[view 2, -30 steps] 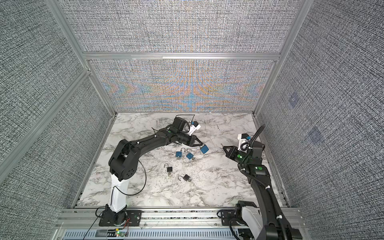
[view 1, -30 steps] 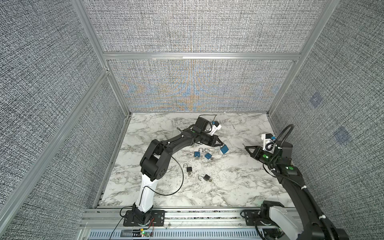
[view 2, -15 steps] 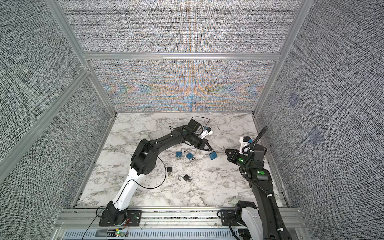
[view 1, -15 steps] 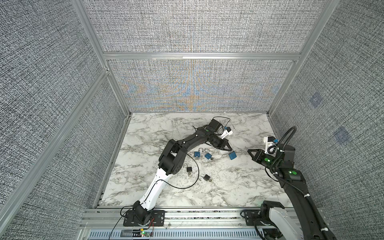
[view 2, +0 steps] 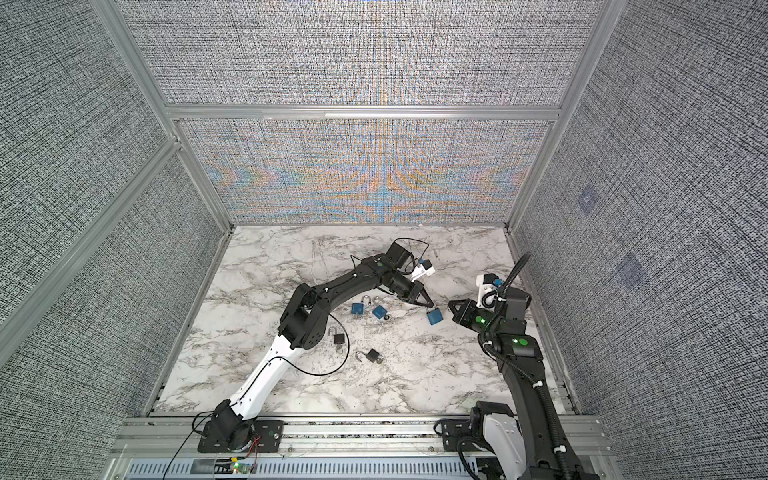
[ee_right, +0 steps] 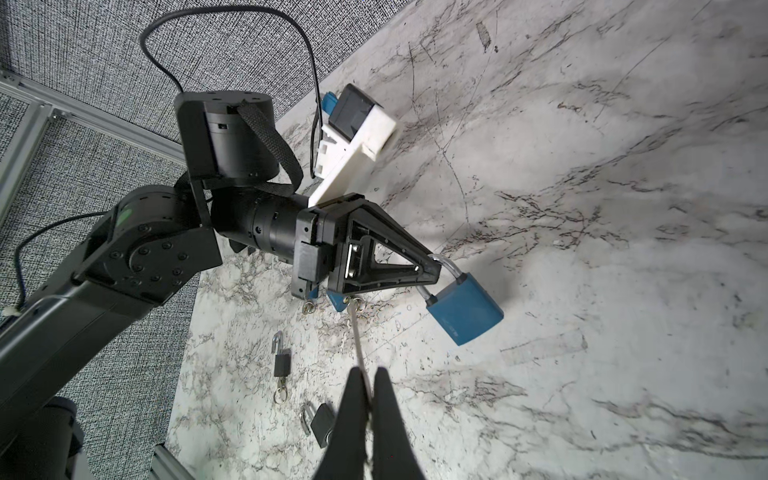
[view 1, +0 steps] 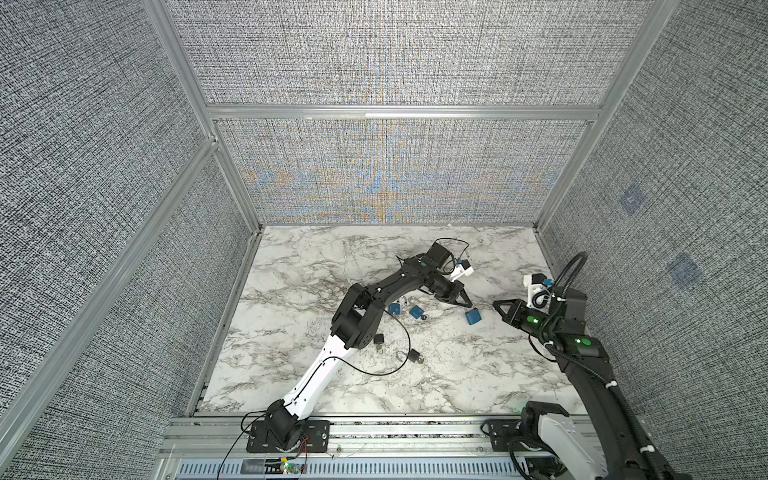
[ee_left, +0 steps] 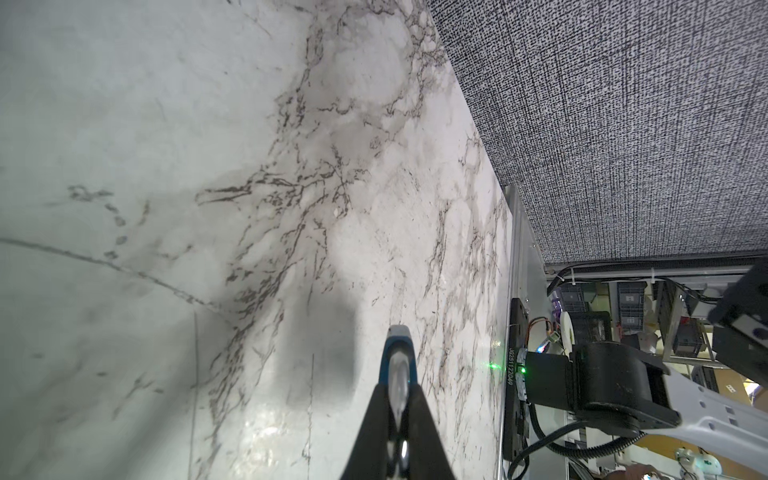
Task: Lock with the key
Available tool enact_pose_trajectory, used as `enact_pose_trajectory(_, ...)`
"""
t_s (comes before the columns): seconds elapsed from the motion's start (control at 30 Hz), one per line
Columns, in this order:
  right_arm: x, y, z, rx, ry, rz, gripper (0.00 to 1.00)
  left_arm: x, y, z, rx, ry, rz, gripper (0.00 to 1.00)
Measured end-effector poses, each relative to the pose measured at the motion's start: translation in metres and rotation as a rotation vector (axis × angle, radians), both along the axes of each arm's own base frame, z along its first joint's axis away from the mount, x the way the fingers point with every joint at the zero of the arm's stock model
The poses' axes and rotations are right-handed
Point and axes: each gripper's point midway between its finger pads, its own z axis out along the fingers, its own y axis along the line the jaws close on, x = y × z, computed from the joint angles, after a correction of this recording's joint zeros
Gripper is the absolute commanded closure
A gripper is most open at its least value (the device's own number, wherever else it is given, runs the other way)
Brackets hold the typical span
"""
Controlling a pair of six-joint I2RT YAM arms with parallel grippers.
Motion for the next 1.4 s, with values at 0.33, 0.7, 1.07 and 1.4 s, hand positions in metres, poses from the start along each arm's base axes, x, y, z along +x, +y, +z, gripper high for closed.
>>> enact_pose_trajectory(0.33, 0.004, 0.005, -0.006, 0.025, 0.000, 0.025, 1.00, 0.001, -0.003, -0.015, 0.015, 0.050, 0.017, 0.98)
enact_pose_trajectory(0.7, 0.012, 0.005, -0.027, 0.059, 0.061, 0.018, 1.00, 0.018, -0.004, -0.015, -0.002, 0.042, 0.067, 0.68)
enact_pose_trajectory(1.07, 0.025, -0.006, -0.051, 0.022, 0.121, -0.043, 1.00, 0.049, 0.017, -0.009, -0.003, 0.010, 0.177, 0.67)
enact_pose_trajectory(1.4, 0.038, -0.023, -0.088, -0.078, 0.223, -0.081, 1.00, 0.035, 0.065, 0.076, -0.129, -0.180, 0.286, 0.67)
